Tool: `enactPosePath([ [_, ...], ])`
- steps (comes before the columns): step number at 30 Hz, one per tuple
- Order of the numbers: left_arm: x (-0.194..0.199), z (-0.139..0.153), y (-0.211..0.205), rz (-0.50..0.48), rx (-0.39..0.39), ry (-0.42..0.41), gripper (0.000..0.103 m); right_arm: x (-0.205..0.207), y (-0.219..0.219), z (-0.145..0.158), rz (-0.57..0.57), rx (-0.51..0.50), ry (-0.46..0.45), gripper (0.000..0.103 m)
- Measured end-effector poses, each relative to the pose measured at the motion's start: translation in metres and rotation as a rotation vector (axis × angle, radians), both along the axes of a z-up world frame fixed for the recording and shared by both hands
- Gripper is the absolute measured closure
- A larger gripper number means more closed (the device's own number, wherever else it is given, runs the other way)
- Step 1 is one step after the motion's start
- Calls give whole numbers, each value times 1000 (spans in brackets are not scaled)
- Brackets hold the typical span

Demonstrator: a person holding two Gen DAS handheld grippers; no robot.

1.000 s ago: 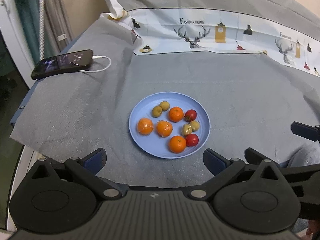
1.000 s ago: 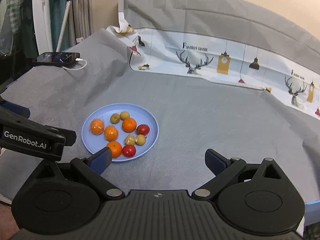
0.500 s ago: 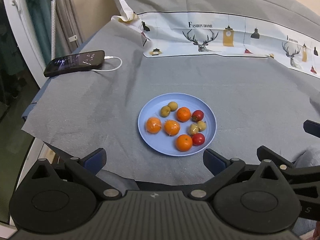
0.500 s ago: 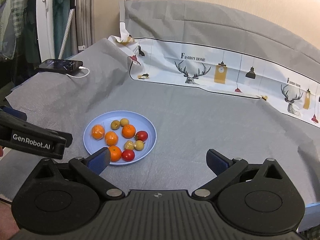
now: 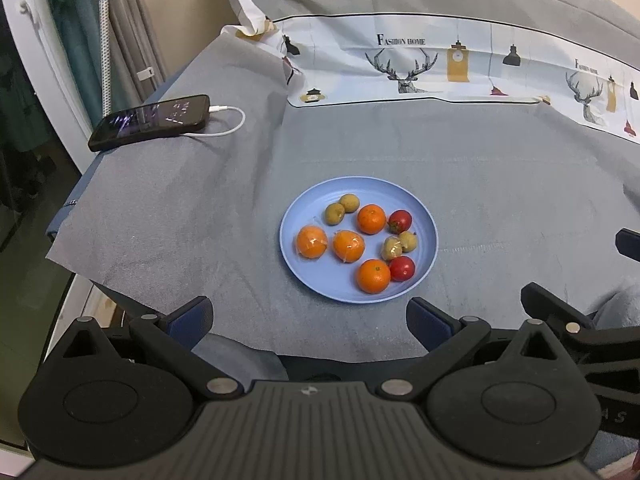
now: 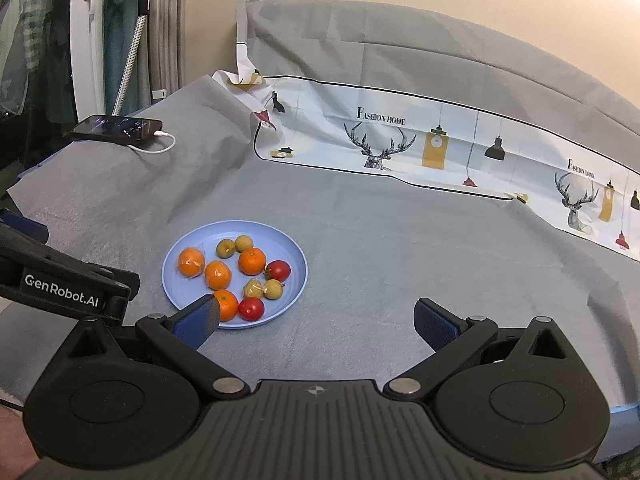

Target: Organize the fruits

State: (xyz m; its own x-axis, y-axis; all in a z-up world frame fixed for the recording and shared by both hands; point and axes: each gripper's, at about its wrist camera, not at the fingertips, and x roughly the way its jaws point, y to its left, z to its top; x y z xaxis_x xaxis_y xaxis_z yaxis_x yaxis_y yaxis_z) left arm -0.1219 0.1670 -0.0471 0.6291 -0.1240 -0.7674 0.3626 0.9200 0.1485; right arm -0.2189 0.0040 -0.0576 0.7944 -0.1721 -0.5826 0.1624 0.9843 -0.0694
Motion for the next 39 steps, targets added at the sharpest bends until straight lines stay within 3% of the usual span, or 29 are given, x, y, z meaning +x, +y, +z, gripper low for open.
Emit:
enactPosePath([
  [39, 6, -5, 1, 15, 32, 10, 0, 5, 5, -3, 16, -12, 6, 1],
])
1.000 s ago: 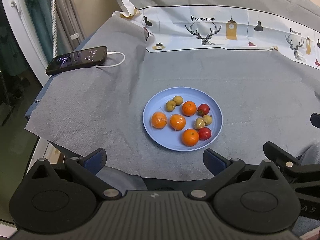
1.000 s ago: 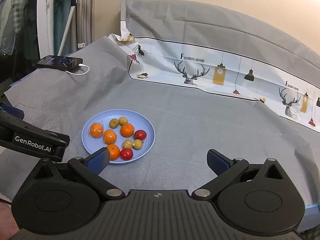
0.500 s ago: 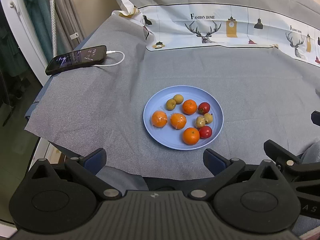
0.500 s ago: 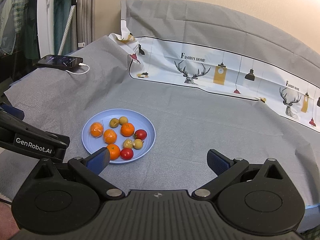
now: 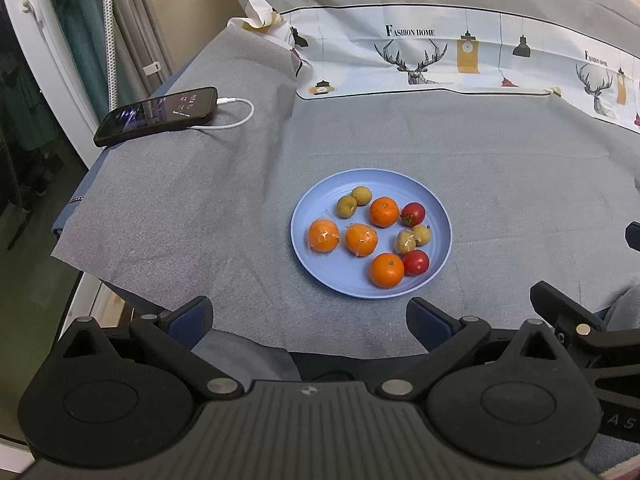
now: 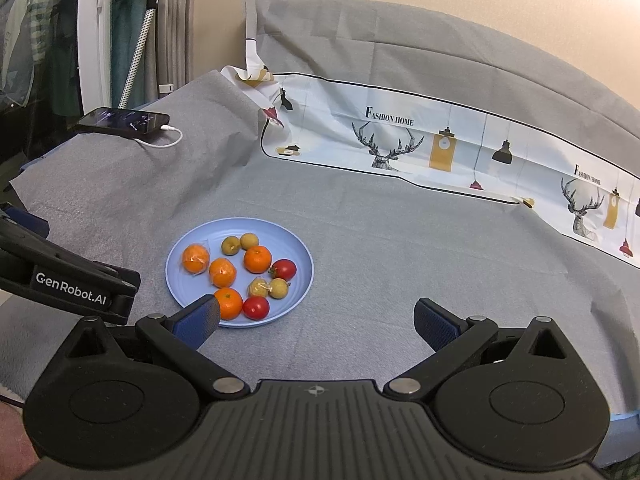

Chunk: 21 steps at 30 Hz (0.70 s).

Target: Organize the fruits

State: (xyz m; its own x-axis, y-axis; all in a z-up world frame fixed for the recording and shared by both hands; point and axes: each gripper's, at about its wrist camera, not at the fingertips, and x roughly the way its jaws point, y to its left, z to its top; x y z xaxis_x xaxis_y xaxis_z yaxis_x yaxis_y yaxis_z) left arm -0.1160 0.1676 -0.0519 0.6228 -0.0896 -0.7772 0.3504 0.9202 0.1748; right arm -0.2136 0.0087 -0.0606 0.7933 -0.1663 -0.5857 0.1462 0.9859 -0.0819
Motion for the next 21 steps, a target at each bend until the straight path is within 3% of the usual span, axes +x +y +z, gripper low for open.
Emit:
enactPosePath([
  [21, 1, 0, 0, 0, 10, 3, 0, 0, -1, 0, 1, 1, 1, 1],
])
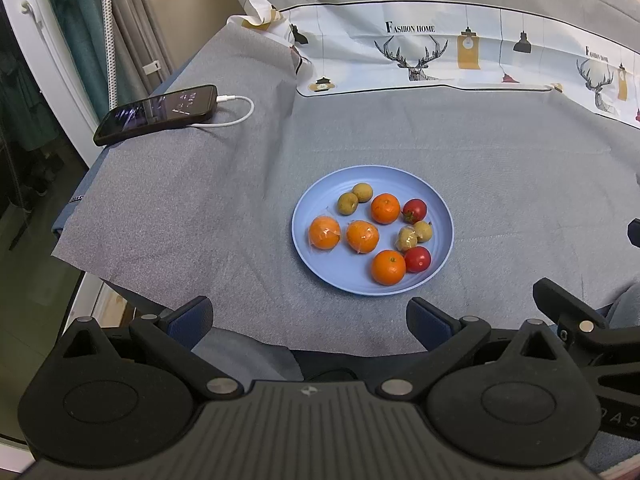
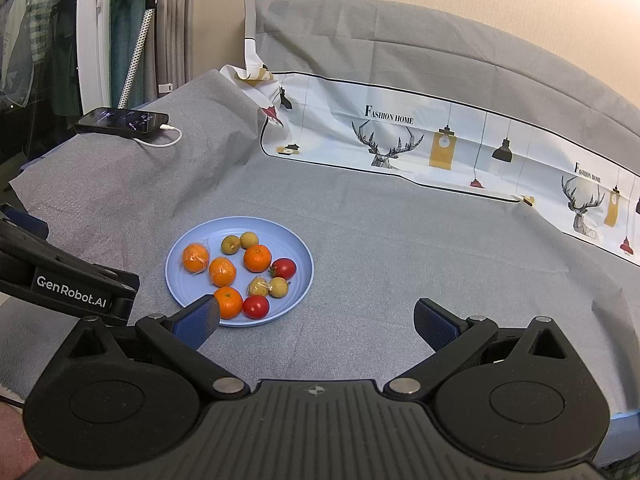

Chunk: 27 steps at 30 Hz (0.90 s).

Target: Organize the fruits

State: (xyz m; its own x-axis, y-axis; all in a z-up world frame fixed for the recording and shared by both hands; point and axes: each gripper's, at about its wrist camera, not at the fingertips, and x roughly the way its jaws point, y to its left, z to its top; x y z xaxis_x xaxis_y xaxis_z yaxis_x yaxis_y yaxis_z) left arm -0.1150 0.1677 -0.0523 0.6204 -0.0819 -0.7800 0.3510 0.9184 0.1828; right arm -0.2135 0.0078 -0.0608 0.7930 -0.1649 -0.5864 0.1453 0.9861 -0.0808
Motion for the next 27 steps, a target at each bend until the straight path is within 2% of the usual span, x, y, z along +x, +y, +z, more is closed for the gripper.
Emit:
enactPosePath([
  [22, 2, -2, 2, 6, 4, 9, 0, 0, 0, 0, 1, 0, 0, 1],
  [27, 0, -1, 2, 7, 13, -16, 0, 0, 0, 0, 0, 1, 0, 1],
])
